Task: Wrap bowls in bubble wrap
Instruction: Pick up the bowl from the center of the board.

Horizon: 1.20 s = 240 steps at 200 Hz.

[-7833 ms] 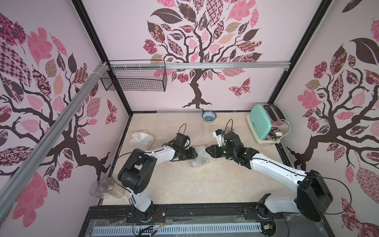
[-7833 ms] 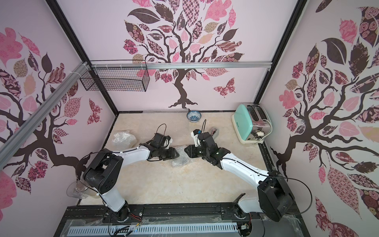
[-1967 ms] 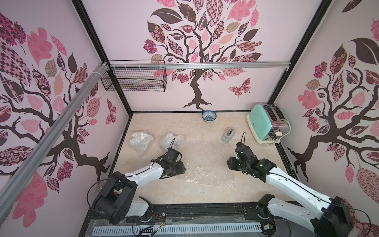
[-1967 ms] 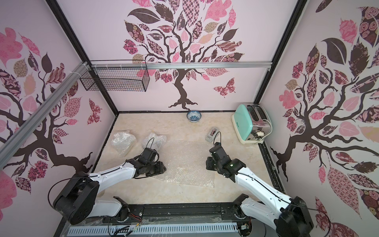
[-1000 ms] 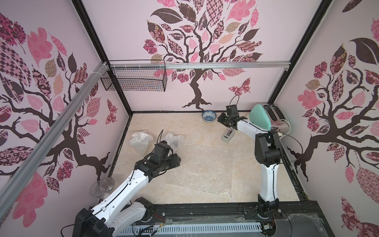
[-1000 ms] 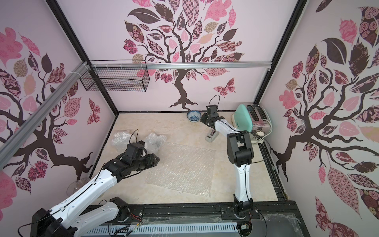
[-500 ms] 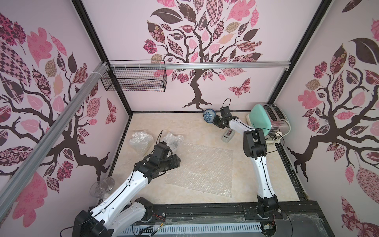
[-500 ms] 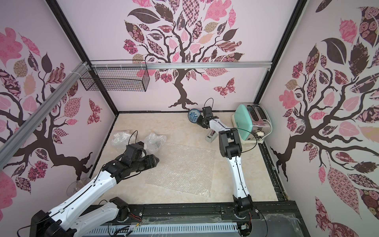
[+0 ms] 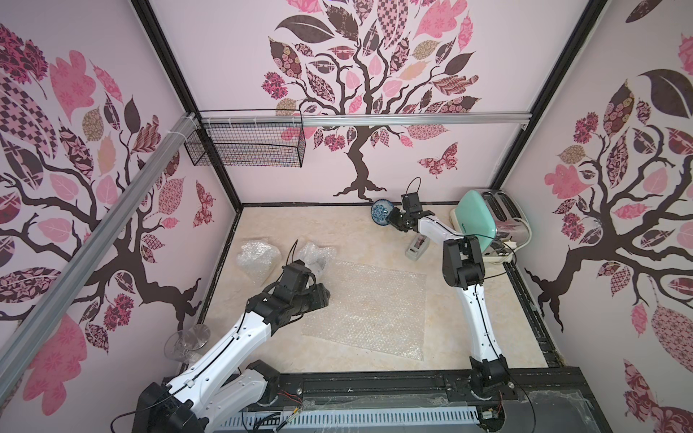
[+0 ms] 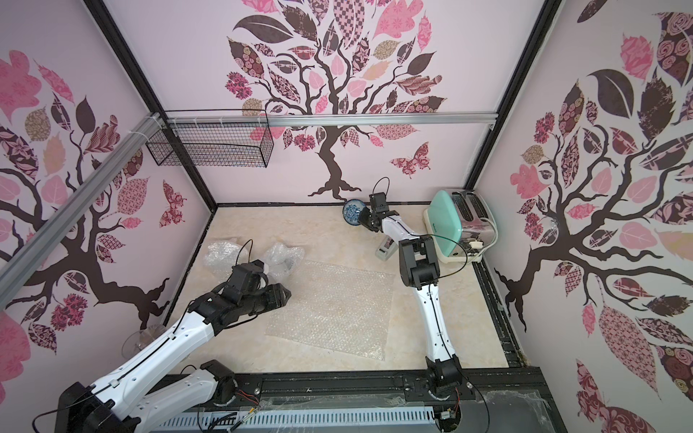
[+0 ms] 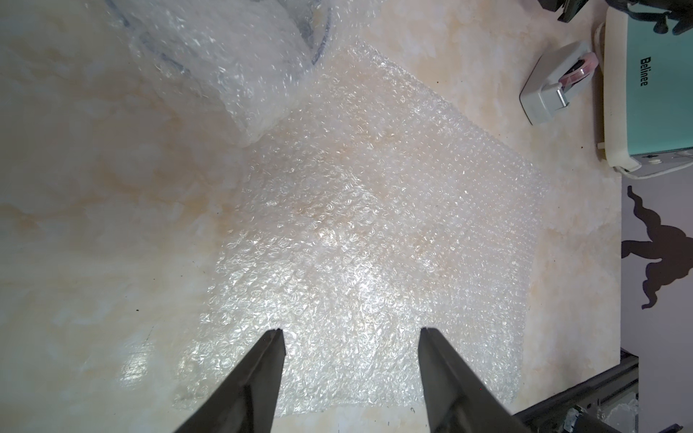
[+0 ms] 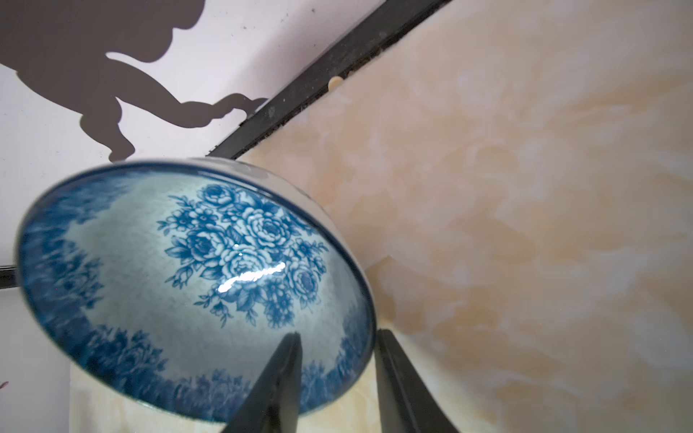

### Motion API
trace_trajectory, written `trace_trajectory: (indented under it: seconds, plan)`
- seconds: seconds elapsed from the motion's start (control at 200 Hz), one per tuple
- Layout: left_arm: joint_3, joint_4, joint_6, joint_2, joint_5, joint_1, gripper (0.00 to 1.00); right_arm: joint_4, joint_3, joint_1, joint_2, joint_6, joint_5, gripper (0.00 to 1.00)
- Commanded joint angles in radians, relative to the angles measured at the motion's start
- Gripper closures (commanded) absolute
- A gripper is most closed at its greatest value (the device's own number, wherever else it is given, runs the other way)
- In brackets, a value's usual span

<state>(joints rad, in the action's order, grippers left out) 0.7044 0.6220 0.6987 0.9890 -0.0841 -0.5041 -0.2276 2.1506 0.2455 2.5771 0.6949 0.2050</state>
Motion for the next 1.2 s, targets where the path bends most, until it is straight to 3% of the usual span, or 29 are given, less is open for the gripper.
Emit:
trace_trajectory:
  seconds: [0.0,0.125,0.27,0.345,0.61,0.77,0.95,1.055,1.196]
  plan:
    - [-0.008,-0.014,-0.019,0.003,-0.004,0.004,0.37,-0.004,0.064,-0.002,0.047,0.024,0.019,0.63]
    - [-0.008,-0.015,-0.021,0.01,-0.007,0.003,0.37,-0.024,0.117,-0.002,0.084,0.03,0.028,0.68]
    - [-0.008,-0.015,-0.024,0.016,-0.011,0.003,0.37,-0.008,0.118,-0.001,0.086,0.025,0.036,0.91]
    - [-0.006,-0.015,-0.024,0.015,-0.011,0.003,0.37,-0.006,0.121,-0.001,0.083,0.015,0.036,0.98]
    - [-0.01,-0.012,-0.018,0.008,0.019,0.005,0.37,-0.036,0.03,-0.002,-0.095,-0.02,0.046,1.0]
    - [-0.035,-0.015,0.007,-0.014,0.085,0.005,0.36,-0.055,-0.238,0.0,-0.398,-0.068,0.078,1.0]
    - [-0.091,-0.026,0.049,-0.059,0.158,0.013,0.34,0.03,-0.766,0.026,-0.789,-0.063,0.194,1.0]
    - [-0.13,-0.036,0.101,-0.097,0.168,0.037,0.33,0.079,-1.063,0.103,-1.002,-0.057,0.164,1.0]
    - [-0.178,-0.038,0.129,-0.148,0.172,0.049,0.33,0.041,-1.222,0.262,-1.118,-0.065,0.141,1.0]
